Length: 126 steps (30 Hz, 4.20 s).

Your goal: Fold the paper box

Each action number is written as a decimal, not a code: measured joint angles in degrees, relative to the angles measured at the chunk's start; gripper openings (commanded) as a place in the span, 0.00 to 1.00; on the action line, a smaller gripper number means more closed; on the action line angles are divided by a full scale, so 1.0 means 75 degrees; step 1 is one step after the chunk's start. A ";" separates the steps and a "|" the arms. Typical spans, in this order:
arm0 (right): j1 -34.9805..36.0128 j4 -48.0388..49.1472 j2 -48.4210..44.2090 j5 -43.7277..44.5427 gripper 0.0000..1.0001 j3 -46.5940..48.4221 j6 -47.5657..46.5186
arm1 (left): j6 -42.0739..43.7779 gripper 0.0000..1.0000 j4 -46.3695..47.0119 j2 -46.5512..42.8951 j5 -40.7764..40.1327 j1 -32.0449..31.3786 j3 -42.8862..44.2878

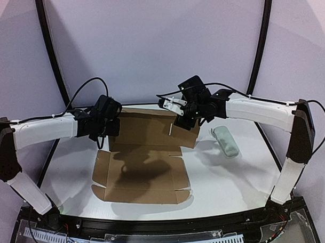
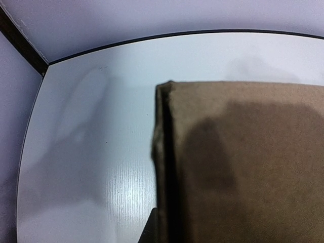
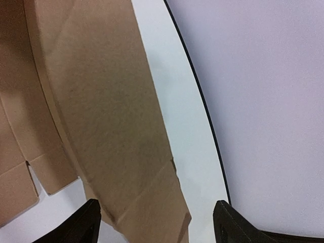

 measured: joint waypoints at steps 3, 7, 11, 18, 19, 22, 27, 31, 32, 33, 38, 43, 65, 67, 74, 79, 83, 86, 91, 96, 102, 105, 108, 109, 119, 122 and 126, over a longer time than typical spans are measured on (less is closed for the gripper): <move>0.0000 0.0085 0.0117 0.0134 0.56 0.0006 -0.0163 | -0.0035 0.01 -0.0213 0.0000 -0.0108 -0.0067 0.0163; 0.0003 0.0265 0.0125 0.0245 0.39 0.0090 -0.0114 | -0.0128 0.01 -0.0434 0.0000 -0.0227 -0.0096 0.0315; 0.0012 0.0463 0.0128 0.0259 0.36 0.0137 0.0131 | -0.0286 0.01 -0.0519 0.0000 -0.0312 -0.0108 0.0382; 0.0015 0.0676 0.0283 0.0233 0.21 0.0137 0.0734 | -0.0443 0.01 -0.0560 0.0000 -0.0344 -0.0111 0.0382; 0.0015 0.0708 0.0291 0.0227 0.18 0.0137 0.0807 | -0.0469 0.01 -0.0562 0.0000 -0.0344 -0.0111 0.0382; 0.0015 0.0831 0.0306 0.0178 0.10 0.0131 0.1186 | -0.0554 0.01 -0.0568 0.0000 -0.0344 -0.0119 0.0385; 0.0015 0.1119 0.0306 0.0079 0.00 0.0070 0.1894 | -0.0670 0.01 -0.0565 -0.0009 -0.0347 -0.0154 0.0379; 0.0015 0.1652 0.0306 -0.0023 0.00 -0.0175 0.2637 | -0.0761 0.01 -0.0568 -0.0114 -0.0350 -0.0169 0.0294; 0.0015 0.1778 0.0303 -0.0044 0.00 -0.0227 0.2786 | -0.0778 0.01 -0.0560 -0.0149 -0.0364 -0.0178 0.0262; 0.0015 0.2063 0.0291 -0.0134 0.01 -0.0364 0.3139 | -0.0819 0.01 -0.0525 -0.0251 -0.0373 -0.0184 0.0149; 0.0015 0.3302 0.0207 -0.0525 0.05 -0.0883 0.5033 | -0.1043 0.01 -0.0289 -0.0557 -0.0411 -0.0201 -0.0216; 0.0006 0.4791 0.0050 -0.0831 0.08 -0.1422 0.7073 | -0.1288 0.01 0.0102 -0.0740 -0.0411 -0.0248 -0.0466; -0.1084 0.4771 -0.2090 -0.2795 0.98 -0.2812 0.7950 | -0.1894 0.01 0.1314 -0.1192 -0.0332 -0.0373 -0.0542; -0.1411 0.4468 -0.2521 -0.3197 0.98 -0.2923 0.7831 | -0.1900 0.01 0.1367 -0.1192 -0.0283 -0.0294 -0.0542; -0.1900 0.2824 -0.4683 -0.3689 0.98 -0.3115 0.7160 | -0.1918 0.01 0.2273 -0.1192 0.0752 0.0603 -0.1052; -0.3488 0.2273 -0.5047 -0.4275 0.98 -0.3552 0.7761 | -0.1947 0.01 0.3383 -0.1265 0.1845 0.1102 -0.1836; -0.4567 0.2209 -0.4199 -0.6044 0.98 -0.3789 0.8466 | -0.1955 0.01 0.4339 -0.1556 0.2547 0.1128 -0.2340; -0.4762 0.2780 -0.3281 -0.7682 0.98 -0.3841 0.9075 | -0.2022 0.01 0.5225 -0.1830 0.3042 0.1119 -0.2573; -0.4753 0.4543 -0.2471 -0.9439 0.98 -0.3966 1.0308 | -0.2154 0.01 0.6111 -0.1979 0.3407 0.1122 -0.2658; -0.4634 0.7187 -0.1929 -1.0768 0.98 -0.4170 1.2033 | -0.2241 0.01 0.6592 -0.1979 0.3590 0.1122 -0.2678; -0.4223 0.8186 -0.1454 -1.1325 0.98 -0.4001 1.2808 | -0.2299 0.01 0.6814 -0.1976 0.3701 0.1122 -0.2681; -0.4077 0.8786 -0.1352 -1.1503 0.98 -0.3998 1.3245 | -0.2343 0.01 0.6904 -0.1976 0.3698 0.1122 -0.2725; -0.4010 0.9113 -0.1352 -1.1602 0.98 -0.3969 1.3423 | -0.2361 0.01 0.6910 -0.1976 0.3698 0.1122 -0.2769; -0.3995 0.9168 -0.1352 -1.1610 0.98 -0.3966 1.3461 | -0.2361 0.01 0.6910 -0.1976 0.3698 0.1122 -0.2771; -0.3727 0.9498 -0.1349 -1.1622 0.98 -0.3620 1.3790 | -0.2413 0.01 0.6907 -0.1976 0.3745 0.1122 -0.2815; -0.3620 0.9699 -0.1346 -1.1520 0.98 -0.3491 1.3945 | -0.2422 0.01 0.6904 -0.1976 0.3777 0.1122 -0.2836; -0.3544 0.9748 -0.1300 -1.1339 0.98 -0.3363 1.4029 | -0.2454 0.01 0.6904 -0.1961 0.3806 0.1122 -0.2838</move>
